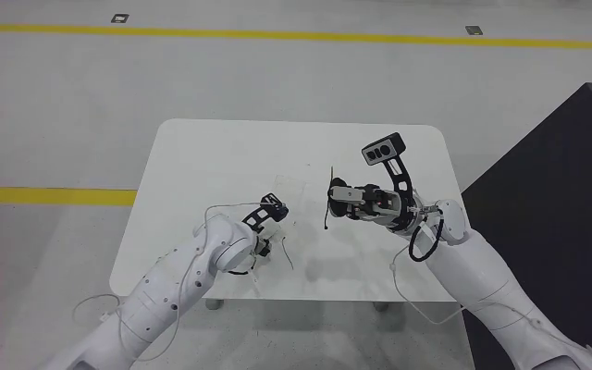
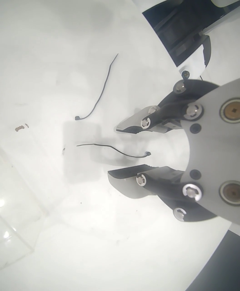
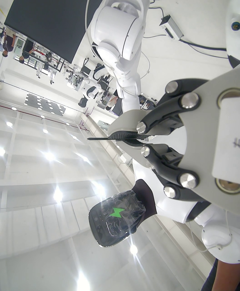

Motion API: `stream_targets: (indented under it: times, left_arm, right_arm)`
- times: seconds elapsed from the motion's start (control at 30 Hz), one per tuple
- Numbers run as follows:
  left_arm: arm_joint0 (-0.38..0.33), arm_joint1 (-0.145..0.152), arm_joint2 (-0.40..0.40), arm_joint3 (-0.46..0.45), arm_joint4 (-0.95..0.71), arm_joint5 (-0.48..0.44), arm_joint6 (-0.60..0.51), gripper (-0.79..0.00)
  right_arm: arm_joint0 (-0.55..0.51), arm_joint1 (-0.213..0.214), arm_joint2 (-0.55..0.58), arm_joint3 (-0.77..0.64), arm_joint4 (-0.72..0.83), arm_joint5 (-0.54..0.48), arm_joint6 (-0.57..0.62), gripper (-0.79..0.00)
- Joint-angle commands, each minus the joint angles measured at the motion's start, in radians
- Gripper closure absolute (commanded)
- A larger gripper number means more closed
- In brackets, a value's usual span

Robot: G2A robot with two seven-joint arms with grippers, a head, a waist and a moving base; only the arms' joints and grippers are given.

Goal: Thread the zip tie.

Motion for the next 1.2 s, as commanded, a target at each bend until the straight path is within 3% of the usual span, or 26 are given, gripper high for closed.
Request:
stream_targets:
  times: [0.0, 0.57, 0.97, 1.17]
  left_arm:
    - [0.000, -0.003, -0.002, 0.004, 0.001, -0.002, -0.002, -0.243]
    - [0.000, -0.026, -0.016, 0.036, 0.007, -0.013, -0.017, -0.185]
    - [0.003, -0.040, -0.024, 0.045, 0.018, -0.023, -0.034, 0.000]
    - [0.010, -0.040, -0.048, 0.022, 0.025, -0.022, -0.037, 0.000]
  right_arm:
    - [0.000, 0.000, 0.000, 0.000, 0.000, 0.000, 0.000, 0.000]
    - [0.000, 0.000, 0.000, 0.000, 0.000, 0.000, 0.000, 0.000]
    - [0.000, 0.000, 0.000, 0.000, 0.000, 0.000, 0.000, 0.000]
    - [0.000, 0.000, 0.000, 0.000, 0.000, 0.000, 0.000, 0.000]
